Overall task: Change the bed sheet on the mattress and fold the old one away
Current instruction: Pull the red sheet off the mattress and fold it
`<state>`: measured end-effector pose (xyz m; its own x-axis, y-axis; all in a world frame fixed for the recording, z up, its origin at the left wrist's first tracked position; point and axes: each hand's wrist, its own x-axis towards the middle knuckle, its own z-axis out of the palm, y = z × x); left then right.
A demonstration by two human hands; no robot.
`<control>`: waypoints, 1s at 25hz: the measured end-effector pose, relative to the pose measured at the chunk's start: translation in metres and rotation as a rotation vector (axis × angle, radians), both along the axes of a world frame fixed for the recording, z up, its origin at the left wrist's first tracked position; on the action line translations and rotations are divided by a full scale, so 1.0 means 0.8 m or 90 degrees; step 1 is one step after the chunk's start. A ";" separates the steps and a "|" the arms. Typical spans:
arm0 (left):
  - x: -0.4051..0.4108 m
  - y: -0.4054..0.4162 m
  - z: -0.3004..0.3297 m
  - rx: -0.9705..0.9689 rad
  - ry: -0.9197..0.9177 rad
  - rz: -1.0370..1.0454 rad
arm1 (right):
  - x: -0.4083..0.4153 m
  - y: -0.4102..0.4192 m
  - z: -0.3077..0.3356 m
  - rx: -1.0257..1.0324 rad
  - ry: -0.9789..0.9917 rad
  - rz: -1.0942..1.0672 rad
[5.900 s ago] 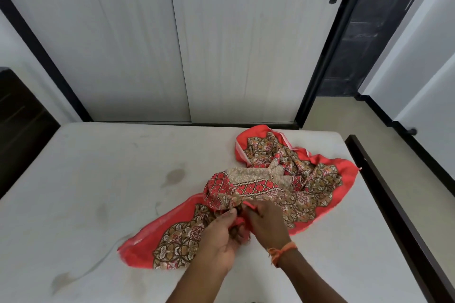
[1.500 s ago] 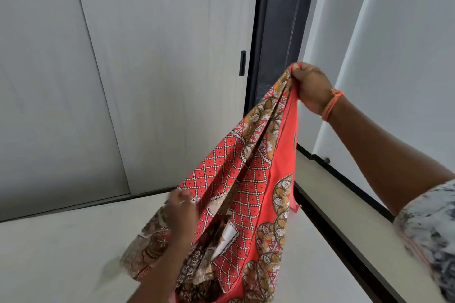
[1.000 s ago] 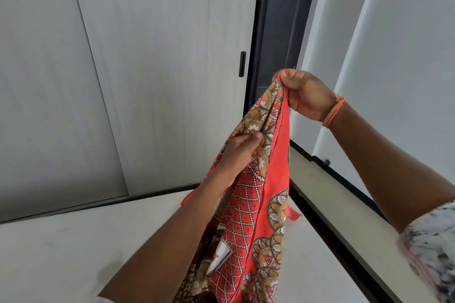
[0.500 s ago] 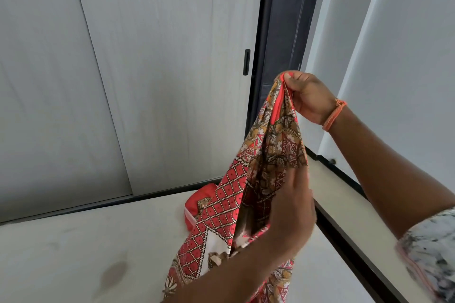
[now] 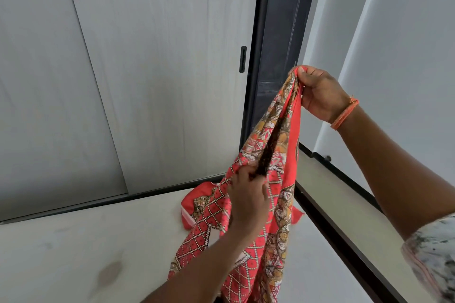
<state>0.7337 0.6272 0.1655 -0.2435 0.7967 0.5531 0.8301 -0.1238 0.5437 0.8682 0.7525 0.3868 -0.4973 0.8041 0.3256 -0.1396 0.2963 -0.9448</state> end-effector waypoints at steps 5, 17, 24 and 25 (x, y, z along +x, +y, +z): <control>-0.047 -0.001 0.002 0.081 0.007 0.135 | 0.004 -0.004 0.006 0.022 -0.003 -0.018; -0.133 -0.008 0.032 0.107 -0.223 -0.091 | 0.015 0.021 -0.009 0.121 -0.179 -0.333; -0.182 0.004 0.081 -0.048 -0.379 -0.059 | 0.006 0.026 -0.026 0.014 -0.098 -0.305; -0.188 0.004 0.084 -0.077 -0.429 -0.070 | 0.003 0.024 -0.023 -0.069 -0.062 -0.261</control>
